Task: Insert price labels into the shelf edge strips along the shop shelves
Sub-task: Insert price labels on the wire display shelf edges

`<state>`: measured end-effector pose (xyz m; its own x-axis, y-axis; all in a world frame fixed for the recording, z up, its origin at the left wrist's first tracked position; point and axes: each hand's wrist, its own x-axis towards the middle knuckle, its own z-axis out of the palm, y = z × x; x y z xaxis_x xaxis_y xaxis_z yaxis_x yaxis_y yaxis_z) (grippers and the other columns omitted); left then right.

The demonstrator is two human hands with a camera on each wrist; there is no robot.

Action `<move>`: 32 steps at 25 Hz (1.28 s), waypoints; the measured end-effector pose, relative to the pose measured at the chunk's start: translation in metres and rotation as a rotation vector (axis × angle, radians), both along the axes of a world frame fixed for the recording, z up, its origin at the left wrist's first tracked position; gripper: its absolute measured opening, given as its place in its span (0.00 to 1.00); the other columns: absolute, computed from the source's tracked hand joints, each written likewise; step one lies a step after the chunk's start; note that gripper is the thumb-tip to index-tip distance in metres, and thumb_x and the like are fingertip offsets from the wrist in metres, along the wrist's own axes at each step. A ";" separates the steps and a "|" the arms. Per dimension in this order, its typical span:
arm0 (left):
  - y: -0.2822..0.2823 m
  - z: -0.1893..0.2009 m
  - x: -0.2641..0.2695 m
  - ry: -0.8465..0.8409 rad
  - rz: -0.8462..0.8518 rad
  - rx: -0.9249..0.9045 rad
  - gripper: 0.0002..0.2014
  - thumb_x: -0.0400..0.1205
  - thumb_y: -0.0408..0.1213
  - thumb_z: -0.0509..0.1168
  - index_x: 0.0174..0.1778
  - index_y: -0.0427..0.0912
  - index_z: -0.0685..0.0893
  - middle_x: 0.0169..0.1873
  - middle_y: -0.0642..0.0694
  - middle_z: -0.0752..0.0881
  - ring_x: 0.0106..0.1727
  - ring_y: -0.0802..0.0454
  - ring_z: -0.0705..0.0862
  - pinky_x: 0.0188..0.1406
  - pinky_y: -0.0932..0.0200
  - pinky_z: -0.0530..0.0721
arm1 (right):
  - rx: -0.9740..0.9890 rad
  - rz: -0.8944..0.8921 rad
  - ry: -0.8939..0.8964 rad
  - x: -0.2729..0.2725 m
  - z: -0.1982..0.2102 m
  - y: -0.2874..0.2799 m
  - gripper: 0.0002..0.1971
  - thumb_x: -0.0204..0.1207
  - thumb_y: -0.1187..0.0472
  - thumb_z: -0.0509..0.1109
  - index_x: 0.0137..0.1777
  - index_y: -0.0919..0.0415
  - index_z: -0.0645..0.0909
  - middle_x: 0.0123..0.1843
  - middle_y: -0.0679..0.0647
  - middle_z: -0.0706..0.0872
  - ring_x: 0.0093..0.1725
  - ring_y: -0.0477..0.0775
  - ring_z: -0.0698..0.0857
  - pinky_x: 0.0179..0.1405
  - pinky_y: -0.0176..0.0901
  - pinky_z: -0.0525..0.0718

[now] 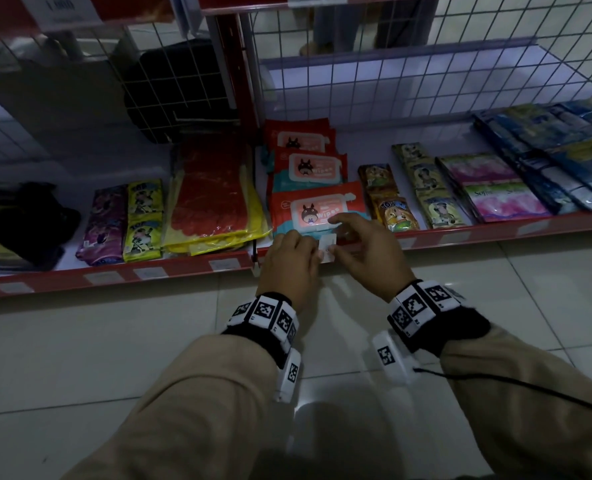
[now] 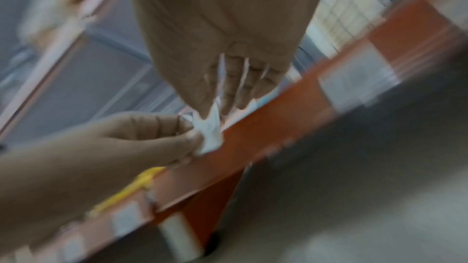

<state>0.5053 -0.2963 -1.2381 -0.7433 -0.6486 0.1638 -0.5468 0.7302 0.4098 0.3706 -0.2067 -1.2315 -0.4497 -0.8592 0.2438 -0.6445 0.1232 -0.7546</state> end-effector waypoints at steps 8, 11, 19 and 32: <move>0.000 0.005 0.003 -0.077 -0.033 -0.051 0.12 0.84 0.41 0.59 0.60 0.42 0.79 0.55 0.43 0.79 0.58 0.45 0.73 0.57 0.53 0.72 | 0.042 0.061 0.123 -0.014 0.013 -0.007 0.06 0.73 0.70 0.72 0.47 0.61 0.85 0.43 0.54 0.89 0.42 0.50 0.86 0.46 0.44 0.85; -0.004 0.006 0.005 -0.124 -0.017 -0.109 0.12 0.82 0.41 0.59 0.60 0.43 0.78 0.56 0.44 0.79 0.59 0.45 0.73 0.58 0.52 0.72 | 0.002 -0.031 -0.070 -0.017 0.008 -0.002 0.06 0.73 0.71 0.73 0.45 0.60 0.84 0.41 0.52 0.88 0.40 0.42 0.86 0.45 0.33 0.84; -0.007 0.000 0.012 -0.074 0.004 -0.093 0.15 0.83 0.40 0.61 0.65 0.45 0.77 0.55 0.43 0.79 0.58 0.44 0.74 0.55 0.52 0.72 | 0.031 -0.057 0.063 -0.012 -0.008 -0.008 0.09 0.70 0.70 0.74 0.46 0.56 0.86 0.43 0.53 0.88 0.50 0.45 0.75 0.49 0.36 0.75; -0.007 -0.006 -0.001 -0.275 0.034 -0.255 0.11 0.85 0.40 0.57 0.57 0.44 0.83 0.53 0.42 0.77 0.57 0.42 0.73 0.55 0.50 0.70 | 0.226 0.058 0.627 -0.006 -0.006 -0.004 0.08 0.77 0.58 0.69 0.53 0.58 0.85 0.49 0.58 0.84 0.53 0.63 0.79 0.52 0.57 0.77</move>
